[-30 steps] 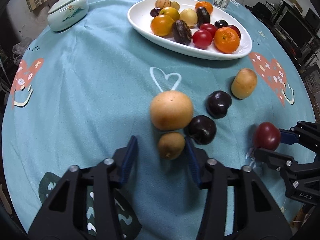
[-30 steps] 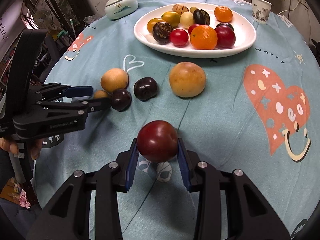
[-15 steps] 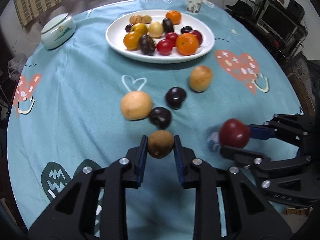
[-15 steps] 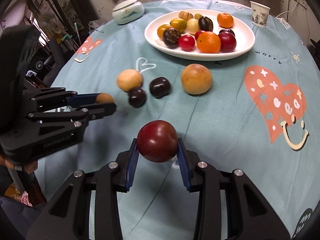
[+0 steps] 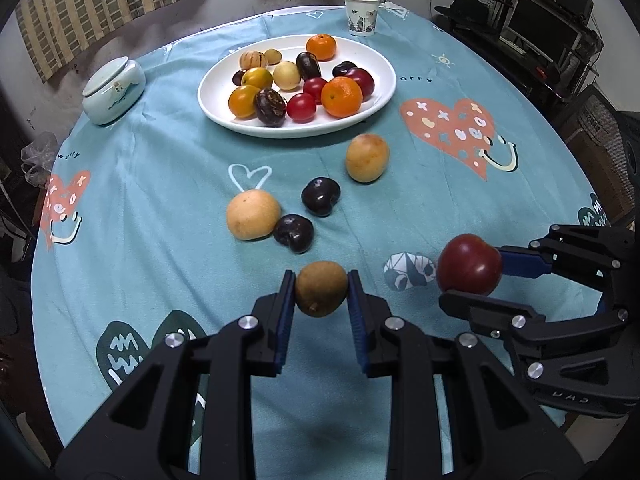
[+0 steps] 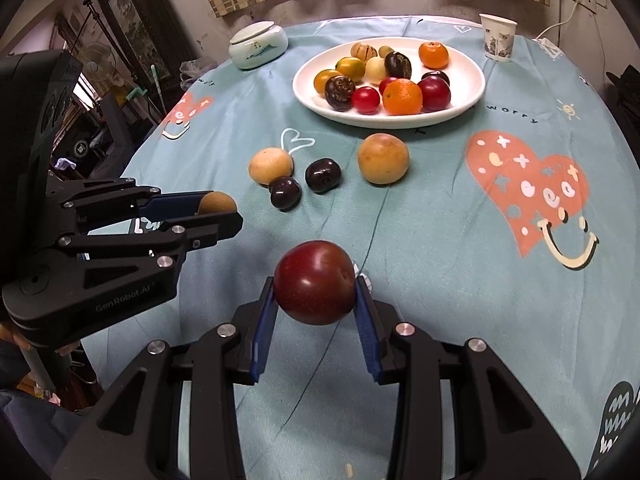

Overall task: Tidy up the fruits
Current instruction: 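Hold the red plum and kiwi and move both tools toward the plate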

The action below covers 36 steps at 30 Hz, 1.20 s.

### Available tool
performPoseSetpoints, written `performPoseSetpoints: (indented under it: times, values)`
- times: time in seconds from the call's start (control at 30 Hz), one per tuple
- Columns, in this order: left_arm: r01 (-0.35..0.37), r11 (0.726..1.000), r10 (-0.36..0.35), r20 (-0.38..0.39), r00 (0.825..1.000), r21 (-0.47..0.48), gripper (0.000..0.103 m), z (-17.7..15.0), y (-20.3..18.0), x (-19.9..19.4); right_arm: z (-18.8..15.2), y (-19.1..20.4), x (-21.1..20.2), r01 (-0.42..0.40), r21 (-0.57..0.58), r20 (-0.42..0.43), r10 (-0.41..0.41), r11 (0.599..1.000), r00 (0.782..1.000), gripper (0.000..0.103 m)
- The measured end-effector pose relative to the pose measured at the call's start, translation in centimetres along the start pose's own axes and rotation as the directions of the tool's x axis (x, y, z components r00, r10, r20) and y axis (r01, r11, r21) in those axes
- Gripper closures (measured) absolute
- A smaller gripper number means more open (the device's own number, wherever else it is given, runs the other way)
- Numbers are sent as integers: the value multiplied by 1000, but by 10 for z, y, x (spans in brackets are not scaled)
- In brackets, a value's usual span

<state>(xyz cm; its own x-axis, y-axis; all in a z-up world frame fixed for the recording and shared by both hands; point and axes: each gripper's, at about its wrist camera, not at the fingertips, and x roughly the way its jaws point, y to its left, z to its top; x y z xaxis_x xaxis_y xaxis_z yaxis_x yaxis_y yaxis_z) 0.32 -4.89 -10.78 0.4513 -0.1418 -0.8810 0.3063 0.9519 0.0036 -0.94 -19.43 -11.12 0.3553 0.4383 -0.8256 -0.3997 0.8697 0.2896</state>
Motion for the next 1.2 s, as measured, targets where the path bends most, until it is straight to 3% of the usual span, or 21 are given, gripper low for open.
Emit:
performPoseSetpoints:
  times: [0.43, 0.63, 0.8, 1.2]
  values:
    - [8, 1000, -8, -3, 1000, -1, 77, 9, -2, 3, 5, -5, 6, -24, 2, -12, 24, 1000, 1000, 65]
    - [0, 997, 5, 57, 998, -77, 77, 11, 34, -18, 6, -8, 5, -36, 6, -5, 36, 999, 999, 65]
    - [-9, 991, 12, 25, 1000, -131, 77, 1, 56, -16, -2, -13, 14, -45, 27, -31, 46, 999, 998, 65]
    - [4, 998, -4, 4, 1000, -65, 77, 11, 29, -4, -3, -13, 19, -53, 32, -48, 54, 998, 997, 65]
